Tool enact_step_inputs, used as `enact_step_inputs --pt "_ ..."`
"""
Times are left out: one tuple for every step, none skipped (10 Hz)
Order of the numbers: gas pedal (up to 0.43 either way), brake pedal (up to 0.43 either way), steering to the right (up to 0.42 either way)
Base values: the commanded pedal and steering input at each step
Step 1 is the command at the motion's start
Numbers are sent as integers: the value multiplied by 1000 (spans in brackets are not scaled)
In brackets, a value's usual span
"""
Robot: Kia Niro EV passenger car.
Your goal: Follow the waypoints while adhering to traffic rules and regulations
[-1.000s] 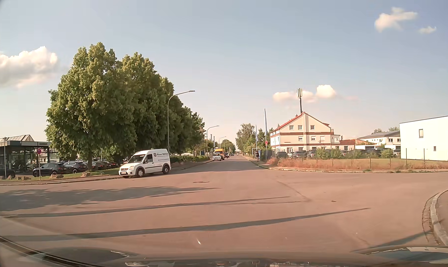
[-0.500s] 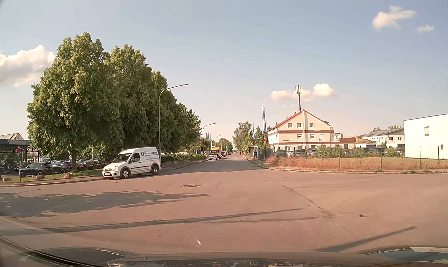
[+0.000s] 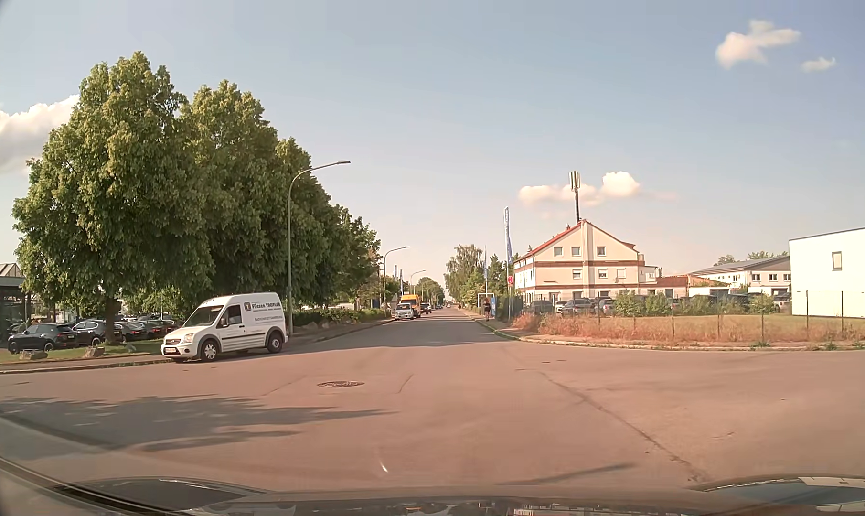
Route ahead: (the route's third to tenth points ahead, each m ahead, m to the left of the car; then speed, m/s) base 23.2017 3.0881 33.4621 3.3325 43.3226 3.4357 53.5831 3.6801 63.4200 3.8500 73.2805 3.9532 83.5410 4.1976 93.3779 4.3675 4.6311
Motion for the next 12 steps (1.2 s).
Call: enact_step_inputs --pt "0 43 12" --pt "0 55 13" --pt "0 67 12" --pt "0 85 10" --pt "0 110 6" --pt "0 104 6" --pt "0 110 6" --pt "0 98 5" --pt "0 98 6" --pt "0 91 5" --pt "0 30 6" --pt "0 18 5"
